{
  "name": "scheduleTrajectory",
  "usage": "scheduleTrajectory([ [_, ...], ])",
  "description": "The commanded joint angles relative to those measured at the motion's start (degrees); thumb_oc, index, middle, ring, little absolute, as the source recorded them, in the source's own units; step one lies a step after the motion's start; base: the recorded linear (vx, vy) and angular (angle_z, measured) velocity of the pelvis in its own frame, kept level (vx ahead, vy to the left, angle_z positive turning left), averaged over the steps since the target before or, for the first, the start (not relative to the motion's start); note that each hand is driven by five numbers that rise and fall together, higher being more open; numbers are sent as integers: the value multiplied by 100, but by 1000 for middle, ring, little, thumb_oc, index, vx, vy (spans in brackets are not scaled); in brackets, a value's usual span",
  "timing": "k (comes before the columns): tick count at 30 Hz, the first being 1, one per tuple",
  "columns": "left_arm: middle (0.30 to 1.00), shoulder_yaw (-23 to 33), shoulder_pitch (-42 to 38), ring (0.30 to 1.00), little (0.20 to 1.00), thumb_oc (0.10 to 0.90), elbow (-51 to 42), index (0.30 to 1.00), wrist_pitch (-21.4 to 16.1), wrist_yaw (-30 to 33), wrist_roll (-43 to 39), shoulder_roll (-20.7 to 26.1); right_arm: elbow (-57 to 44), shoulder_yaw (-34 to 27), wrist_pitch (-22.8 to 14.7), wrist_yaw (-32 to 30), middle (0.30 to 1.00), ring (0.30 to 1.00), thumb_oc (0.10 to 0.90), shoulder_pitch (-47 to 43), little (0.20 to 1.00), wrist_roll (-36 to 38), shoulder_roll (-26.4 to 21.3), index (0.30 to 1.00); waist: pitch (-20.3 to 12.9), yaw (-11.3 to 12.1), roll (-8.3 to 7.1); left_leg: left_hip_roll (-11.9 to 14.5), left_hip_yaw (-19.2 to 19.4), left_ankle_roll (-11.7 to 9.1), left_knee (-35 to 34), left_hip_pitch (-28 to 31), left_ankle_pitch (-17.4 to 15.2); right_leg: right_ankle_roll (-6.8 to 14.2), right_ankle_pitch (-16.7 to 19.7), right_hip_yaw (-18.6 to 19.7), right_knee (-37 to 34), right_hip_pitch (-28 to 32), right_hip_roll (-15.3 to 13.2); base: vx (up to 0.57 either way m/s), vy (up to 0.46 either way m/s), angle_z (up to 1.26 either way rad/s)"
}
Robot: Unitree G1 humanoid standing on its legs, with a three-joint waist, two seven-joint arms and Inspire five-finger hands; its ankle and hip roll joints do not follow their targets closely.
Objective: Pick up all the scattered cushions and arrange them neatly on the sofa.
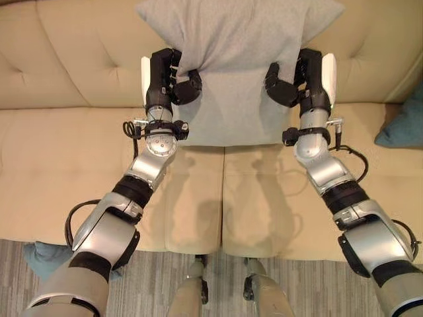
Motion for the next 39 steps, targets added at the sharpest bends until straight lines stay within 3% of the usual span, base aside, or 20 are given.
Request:
scheduleTrajectory([
  [1, 900, 94, -502, 900, 900, 800, -57, 900, -552, 29, 156, 488, -451, -320, -596, -333, 900, 900, 800, -835, 900, -35, 71, 900, -291, -40, -272, -195, 96, -19, -65, 10, -358, 415, -1291, 231, 1009, -156, -32, 4, -6, 8],
  [10, 900, 562, 518, 900, 900, 800, -129, 900, -381, -160, 404, 656, -768, -765, -678, 29, 900, 900, 800, 338, 900, -56, 12, 900, -199, -92, -240, -191, 134, -31, -65, 203, -412, 374, -1333, 253, 1027, 12, -46, -7, 16, 6],
  [15, 900, 1079, 1249, 900, 900, 800, -449, 900, -389, -467, 463, 1276, -1188, -1309, -726, 461, 900, 900, 800, 1371, 900, 14, -733, 900, -317, -134, -262, -165, 214, -32, -65, 394, -455, 380, -1263, 236, 848, 290, -37, -16, 21, 15],
  [19, 900, 1544, 2161, 900, 900, 800, -920, 900, -414, -698, 472, 1459, -1437, -1818, -733, 790, 900, 900, 800, 2359, 900, 91, -1042, 900, -449, -166, -331, -159, 262, -24, -65, 593, -530, 392, -1275, 241, 721, 569, -18, -2, -11, -5],
  [24, 900, 2174, 3783, 900, 900, 800, -1611, 900, -379, -969, 610, 1135, -1741, -2501, -662, 1179, 900, 900, 800, 3749, 900, 22, -1036, 900, -638, -179, -387, -144, 276, -1, -65, 867, -570, 392, -1289, 224, 598, 932, 13, -5, -19, 8],
  [25, 900, 2174, 3783, 900, 900, 800, -1611, 900, -379, -969, 610, 1135, -1741, -2501, -662, 1179, 900, 900, 800, 3749, 900, 22, -1036, 900, -638, -179, -387, -144, 276, -1, -65, 867, -570, 392, -1289, 224, 598, 932, 13, -16, -48, 5],
  [27, 900, 2616, 5036, 900, 900, 800, -1858, 900, -341, -1213, 558, 653, -1769, -2899, -605, 1435, 900, 900, 800, 4732, 900, -79, -785, 900, -710, -166, -394, -125, 271, -13, -65, 1103, -591, 363, -1398, 194, 570, 1246, 39, -44, -80, -2],
  [35, 900, 2883, 6418, 900, 900, 800, -1427, 900, -102, -1742, 424, -175, -1598, -3033, -574, 1752, 900, 900, 800, 5752, 900, -599, -333, 900, -737, -87, -399, -81, 286, -75, 15, 1238, -426, 293, -1424, 66, 275, 1657, 125, -100, -77, 4],
  [39, 900, 2769, 6789, 900, 900, 800, -899, 900, 32, -1973, 561, -542, -1044, -2723, -465, 1863, 900, 900, 800, 5933, 900, -884, 5, 900, -603, -84, -670, -239, 486, 48, 1330, 1051, -1207, 289, -1185, -56, 173, 1620, -138, -275, -48, 15],
])
